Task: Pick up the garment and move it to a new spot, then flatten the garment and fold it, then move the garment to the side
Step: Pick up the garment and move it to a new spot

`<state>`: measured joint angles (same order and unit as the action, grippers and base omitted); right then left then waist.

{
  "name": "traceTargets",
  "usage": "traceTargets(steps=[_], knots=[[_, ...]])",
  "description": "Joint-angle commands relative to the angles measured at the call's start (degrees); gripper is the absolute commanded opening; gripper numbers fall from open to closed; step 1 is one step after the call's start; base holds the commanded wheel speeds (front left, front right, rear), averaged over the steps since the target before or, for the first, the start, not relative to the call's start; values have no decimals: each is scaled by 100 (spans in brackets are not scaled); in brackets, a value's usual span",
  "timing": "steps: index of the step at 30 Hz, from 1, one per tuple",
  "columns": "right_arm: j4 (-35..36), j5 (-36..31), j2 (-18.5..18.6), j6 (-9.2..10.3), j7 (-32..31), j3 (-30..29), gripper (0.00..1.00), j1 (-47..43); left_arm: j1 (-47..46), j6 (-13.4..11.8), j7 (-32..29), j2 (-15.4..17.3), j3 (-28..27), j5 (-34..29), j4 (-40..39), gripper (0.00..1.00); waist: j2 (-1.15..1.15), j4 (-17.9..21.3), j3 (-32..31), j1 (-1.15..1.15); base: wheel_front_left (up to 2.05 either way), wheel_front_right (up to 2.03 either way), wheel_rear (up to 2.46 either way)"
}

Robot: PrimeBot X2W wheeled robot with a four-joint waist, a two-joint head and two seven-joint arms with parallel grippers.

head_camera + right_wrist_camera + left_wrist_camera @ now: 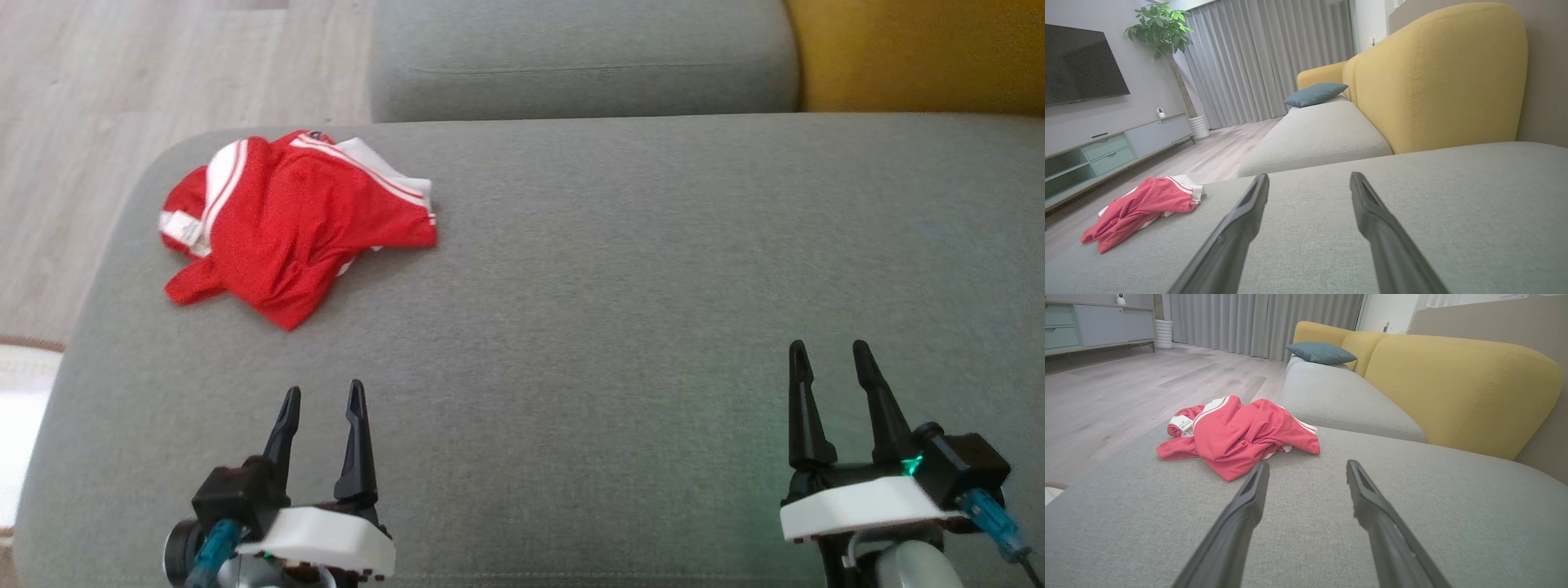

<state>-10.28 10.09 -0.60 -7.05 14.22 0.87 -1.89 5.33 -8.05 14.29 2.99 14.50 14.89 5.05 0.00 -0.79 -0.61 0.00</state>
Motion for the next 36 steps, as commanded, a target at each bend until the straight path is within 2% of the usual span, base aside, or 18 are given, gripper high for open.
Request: traceTargets(steps=[1, 13, 23, 29, 36], knots=[[185, 8, 60, -44, 78, 146, 100, 185, -274, -12, 71, -11, -155, 24, -173, 100, 0, -116, -14, 0, 0, 0, 0], [164, 59, 60, -44, 78, 325, 100, 60, -228, -55, 71, -11, -256, -6, -179, 100, 0, -1154, -70, 0, 0, 0, 0], [158, 182, 60, -44, 78, 474, 100, 5, -188, 5, 71, -11, -348, 103, -161, 100, 0, -1930, -105, 0, 0, 0, 0], [124, 259, 60, -44, 78, 536, 100, 3, -157, 24, 71, -11, -436, 74, -148, 100, 0, -2087, -116, 0, 0, 0, 0], [120, 299, 60, -44, 78, 577, 100, 18, -164, 72, 71, -12, -555, 131, -80, 100, 0, -1983, -81, 0, 0, 0, 0]])
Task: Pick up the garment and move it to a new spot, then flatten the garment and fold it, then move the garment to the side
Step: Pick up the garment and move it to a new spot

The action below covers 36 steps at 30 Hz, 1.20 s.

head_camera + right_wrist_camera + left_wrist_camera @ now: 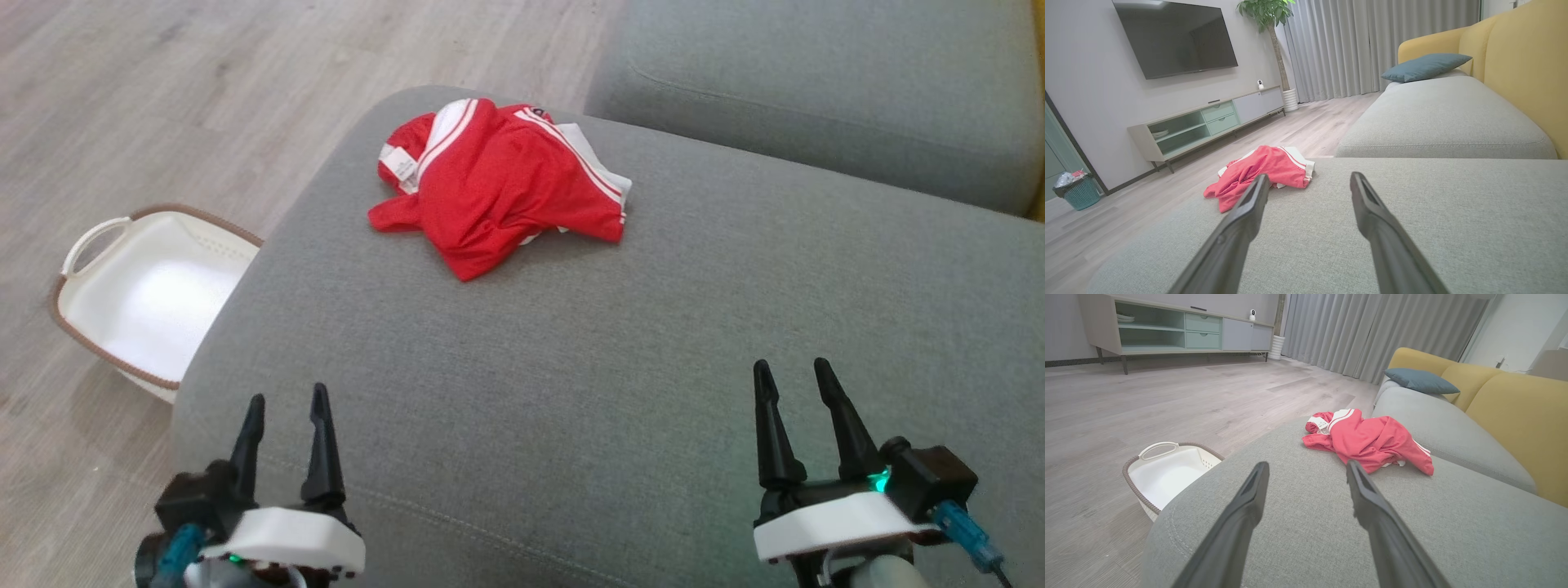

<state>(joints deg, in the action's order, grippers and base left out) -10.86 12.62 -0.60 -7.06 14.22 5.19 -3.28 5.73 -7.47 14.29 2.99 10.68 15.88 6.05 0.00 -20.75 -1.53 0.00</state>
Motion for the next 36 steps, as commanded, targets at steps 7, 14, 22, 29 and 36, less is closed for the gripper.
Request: traceTargets(steps=[7, 14, 22, 29, 36], knots=[[330, -59, 60, -43, 78, 57, 100, 292, -571, 312, 71, 79, -398, -131, -48, 100, 0, 279, 309, 0, 0, 0, 0], [552, -149, 60, -43, 78, -84, 100, 718, -1937, 1065, -488, 770, -311, -110, 350, 100, 0, 724, 991, 0, 0, 0, 0], [910, -239, 60, -43, 78, -35, 100, 1270, -4551, 1473, -2599, 1853, -196, 632, 1368, 100, 0, 1428, 1990, 0, 0, 0, 0], [1133, -210, 60, -43, 78, 142, 100, 1525, -5998, 1493, -3639, 2675, 374, 1224, 2363, 100, 0, 1920, 2610, 0, 0, 0, 0], [1254, -221, 60, -43, 78, 96, 100, 1599, -6807, 1494, -3727, 3207, 984, 1501, 3240, 100, 0, 2181, 2957, 0, 0, 0, 0]])
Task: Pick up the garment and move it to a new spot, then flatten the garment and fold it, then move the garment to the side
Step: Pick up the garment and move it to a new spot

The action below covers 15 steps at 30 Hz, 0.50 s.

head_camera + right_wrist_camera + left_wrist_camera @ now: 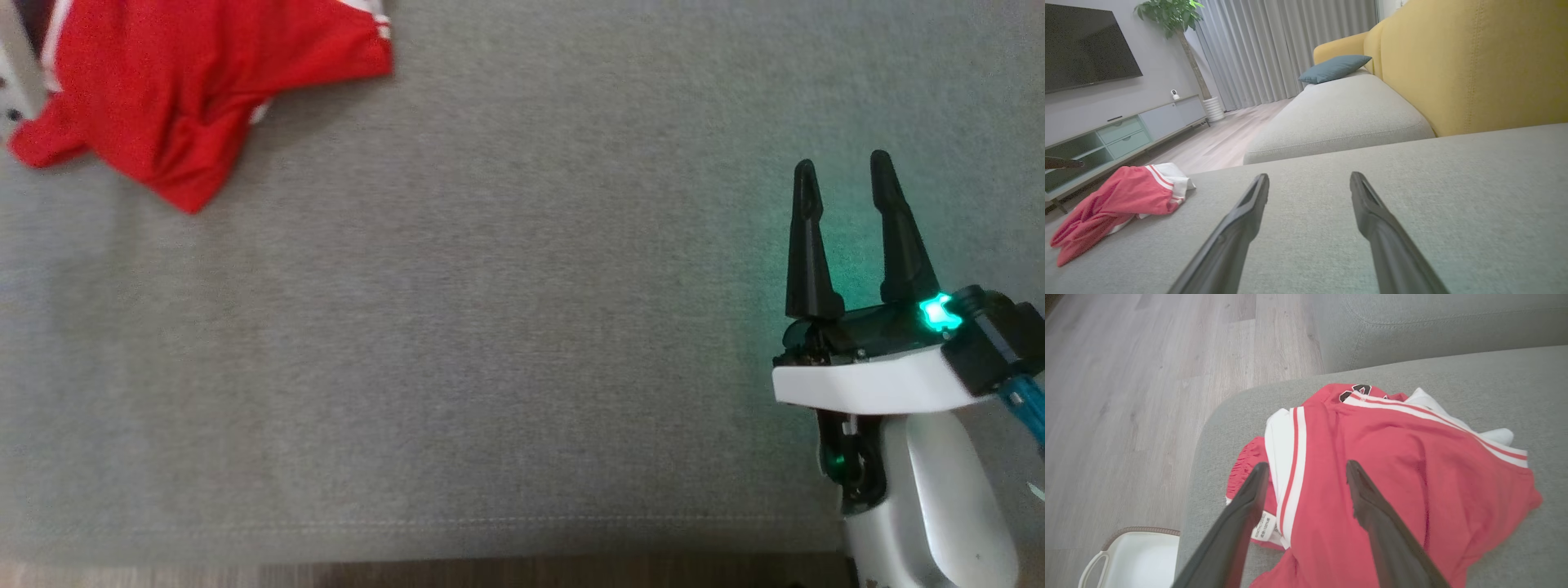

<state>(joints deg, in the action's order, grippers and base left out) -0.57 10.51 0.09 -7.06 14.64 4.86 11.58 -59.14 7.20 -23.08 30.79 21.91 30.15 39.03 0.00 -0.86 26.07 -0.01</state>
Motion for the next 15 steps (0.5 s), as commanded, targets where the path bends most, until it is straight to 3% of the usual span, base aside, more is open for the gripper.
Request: traceTargets(steps=[1, 15], knots=[[235, -2, -9, -43, 36, 123, 100, 122, -401, 28, 11, 467, -68, 107, 52, 100, 0, 221, 231, 1, 0, 0, 0], [292, 71, -9, -43, 36, 143, 100, 147, -908, 28, 128, 648, 781, 574, 957, 100, 0, 344, 470, 1, 0, 0, 0]])
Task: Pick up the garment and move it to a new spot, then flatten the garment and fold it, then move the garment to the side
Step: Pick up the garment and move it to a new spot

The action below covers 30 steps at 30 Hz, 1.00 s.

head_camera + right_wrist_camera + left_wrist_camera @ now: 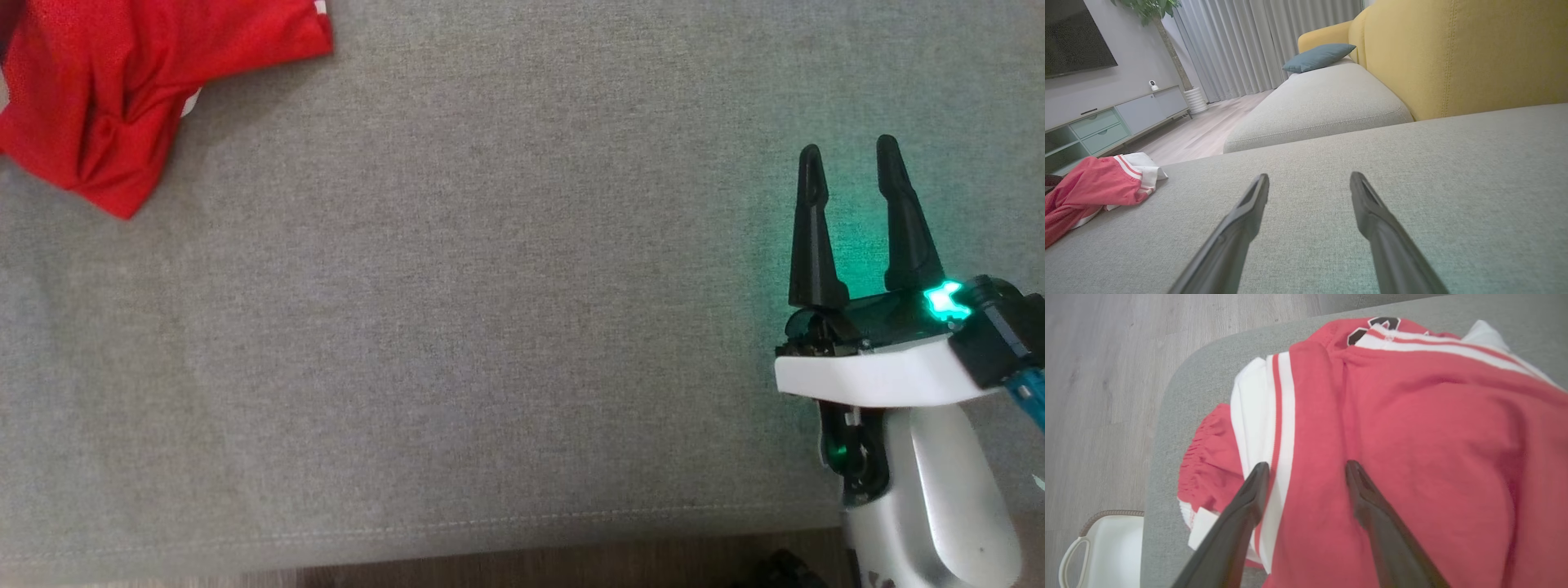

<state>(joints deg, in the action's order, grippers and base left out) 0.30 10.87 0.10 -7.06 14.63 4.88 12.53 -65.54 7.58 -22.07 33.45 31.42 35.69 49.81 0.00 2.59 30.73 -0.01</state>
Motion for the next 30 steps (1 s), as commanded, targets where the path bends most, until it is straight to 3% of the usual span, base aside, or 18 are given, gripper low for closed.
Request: traceTargets(steps=[1, 3, 14, 25, 30], knots=[[206, 36, -10, -43, 37, 138, 100, 56, -281, -9, 21, 368, -116, 63, -68, 100, 0, -2, 14, 1, 0, 0, 0], [203, 37, -10, -43, 37, 134, 100, 58, -308, -9, 40, 357, 6, 131, -11, 0, 0, -10, 24, 1, 0, 0, 0], [94, 79, -10, -43, 37, 122, 100, 46, -673, -9, 831, 321, 338, 496, 21, 0, 0, -198, -269, 1, 0, 0, 0], [-120, 169, -10, -43, 37, 145, 100, -101, -1045, -9, 1772, 179, 513, 634, -235, 0, 0, -474, -1067, 1, 0, 0, 0], [-221, 255, -10, -43, 37, 115, 100, -239, -1139, -13, 2292, -49, 435, 701, -599, 0, 0, -559, -1569, 1, 0, 0, 0]])
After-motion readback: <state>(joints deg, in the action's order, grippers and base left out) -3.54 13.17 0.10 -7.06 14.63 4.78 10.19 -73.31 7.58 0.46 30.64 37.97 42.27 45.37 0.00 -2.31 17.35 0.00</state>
